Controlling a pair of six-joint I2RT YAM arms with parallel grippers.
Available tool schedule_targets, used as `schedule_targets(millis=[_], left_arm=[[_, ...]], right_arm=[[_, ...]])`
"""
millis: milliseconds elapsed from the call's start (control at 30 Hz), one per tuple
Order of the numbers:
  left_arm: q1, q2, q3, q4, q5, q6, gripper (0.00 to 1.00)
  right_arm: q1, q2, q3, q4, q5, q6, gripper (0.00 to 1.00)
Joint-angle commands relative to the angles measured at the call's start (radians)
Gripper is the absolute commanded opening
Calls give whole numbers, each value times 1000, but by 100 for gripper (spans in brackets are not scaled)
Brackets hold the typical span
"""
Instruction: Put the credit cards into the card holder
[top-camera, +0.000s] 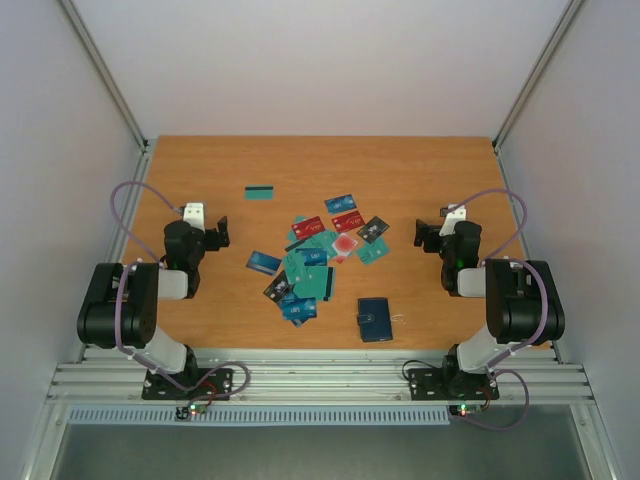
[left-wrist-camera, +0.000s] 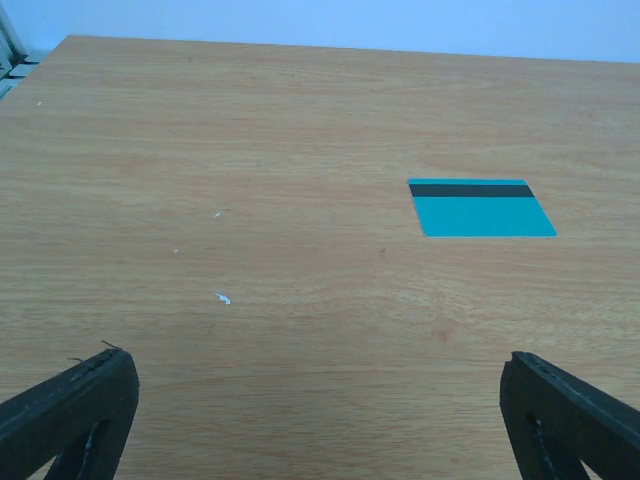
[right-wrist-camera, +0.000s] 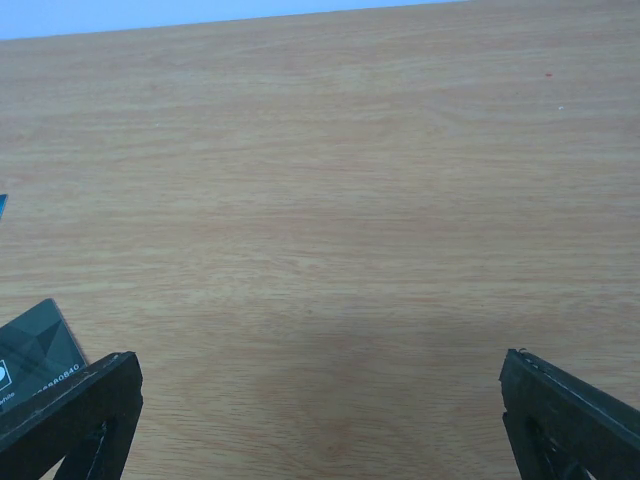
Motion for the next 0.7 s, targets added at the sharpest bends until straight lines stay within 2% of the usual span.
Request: schedule_targets(millis=[0,267,400,500,567,667], left_arm=[[-4,2,6,86,-7,11,99],[-5,-7,2,90,-31,11,99],[-5,-73,32,-13,-89,-5,99],[-7,-175,151,-277,-141,-11,99],[-7,-211,248,-471,-197,-40,99],[-7,-236,407,-715,-191,-58,100]], right_arm=[[3,-5,3,50,6,5,98],[3,-4,4,49,35,13,98],[10,-19,8,27,86,21,98],[11,-167,86,-230,117,33,98],[11,-247,198,-422,119,63,98],[11,-338,370,-672,61,99,98]])
